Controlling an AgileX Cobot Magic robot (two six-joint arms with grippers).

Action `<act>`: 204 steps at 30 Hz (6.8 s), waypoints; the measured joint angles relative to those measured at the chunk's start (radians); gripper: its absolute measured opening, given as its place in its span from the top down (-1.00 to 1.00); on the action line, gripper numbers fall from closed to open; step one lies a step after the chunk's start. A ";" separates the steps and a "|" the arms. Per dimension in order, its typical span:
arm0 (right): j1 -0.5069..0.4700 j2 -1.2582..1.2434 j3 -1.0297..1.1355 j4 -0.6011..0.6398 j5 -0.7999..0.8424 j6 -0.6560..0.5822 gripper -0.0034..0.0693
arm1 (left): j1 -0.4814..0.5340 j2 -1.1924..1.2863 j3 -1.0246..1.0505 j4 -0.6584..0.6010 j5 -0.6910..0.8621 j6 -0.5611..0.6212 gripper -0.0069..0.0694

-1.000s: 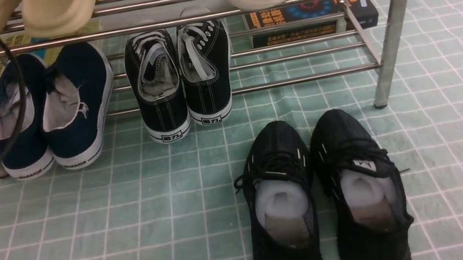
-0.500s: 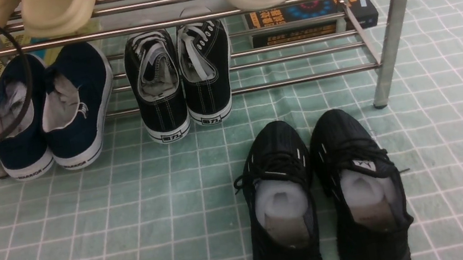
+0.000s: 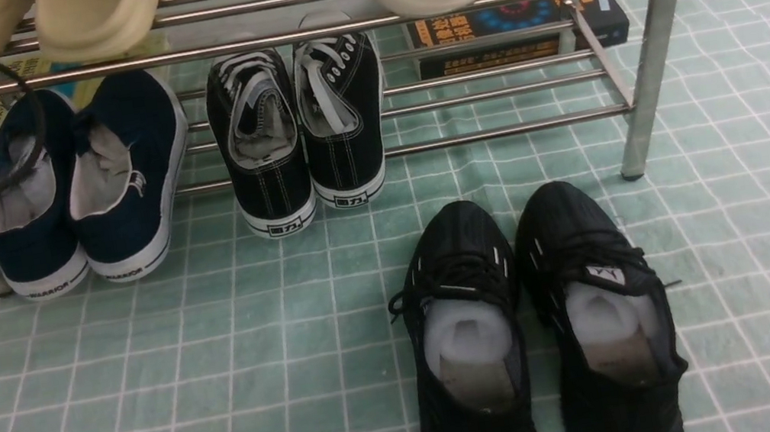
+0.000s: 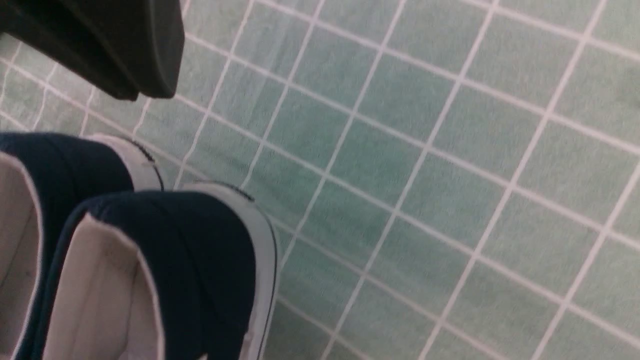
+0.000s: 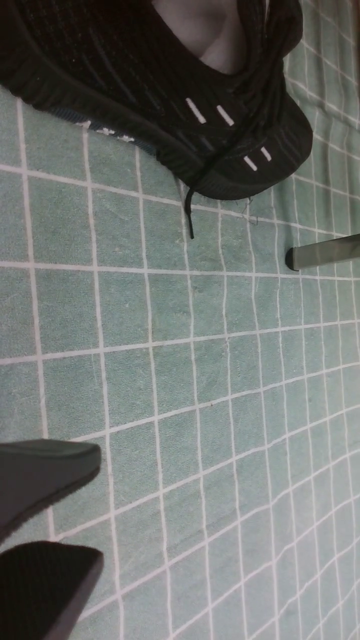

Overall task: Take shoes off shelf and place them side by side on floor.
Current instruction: 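Grasp the leftmost shoe on the bottom shelf of the shoe rack with the left gripper, then set the held shoe down on the floor in front of the rack with the left gripper, then grasp the leftmost shoe on the bottom shelf of the shoe rack with the left gripper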

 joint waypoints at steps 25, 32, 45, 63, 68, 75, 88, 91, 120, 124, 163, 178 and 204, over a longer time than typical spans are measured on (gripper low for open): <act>0.000 0.000 0.000 -0.001 -0.001 0.000 0.25 | 0.001 0.207 -0.016 -0.098 -0.298 0.077 -0.43; 0.000 0.000 0.000 -0.001 -0.001 0.000 0.25 | 0.001 0.240 -0.016 -0.113 -0.323 0.104 -0.28; 0.000 0.000 0.000 -0.001 -0.001 0.000 0.25 | 0.002 0.227 -0.016 -0.109 -0.304 0.104 0.71; 0.000 0.000 0.000 -0.001 -0.001 0.000 0.25 | 0.002 -0.125 -0.013 0.411 0.133 -0.125 0.71; 0.000 0.000 0.000 -0.001 -0.001 0.000 0.25 | 0.002 -0.209 -0.011 0.473 0.234 -0.175 0.71; 0.000 0.000 0.000 -0.001 -0.001 0.000 0.25 | 0.002 -0.352 0.133 0.463 0.259 -0.211 0.71; 0.000 0.000 0.000 -0.001 -0.001 0.000 0.25 | 0.002 -0.396 0.490 0.365 -0.076 -0.227 0.71; 0.000 0.000 0.001 -0.001 -0.001 0.000 0.25 | 0.002 -0.396 0.538 0.349 -0.165 -0.232 0.71; 0.000 0.000 0.001 -0.001 -0.001 0.000 0.25 | 0.002 -0.279 0.585 0.197 -0.307 -0.085 0.71; 0.000 0.000 0.001 -0.001 -0.001 0.000 0.25 | 0.002 -0.256 0.585 0.197 -0.325 -0.085 0.70; 0.000 0.000 0.001 -0.001 -0.001 0.000 0.25 | 0.002 -0.596 0.273 0.139 0.290 0.063 0.82; 0.000 0.000 0.001 -0.001 -0.001 0.000 0.25 | 0.002 -0.383 0.181 -0.070 0.178 0.139 0.34; 0.000 0.000 0.001 -0.001 -0.002 0.000 0.25 | -0.173 0.134 -0.074 -0.034 -0.141 0.162 -0.33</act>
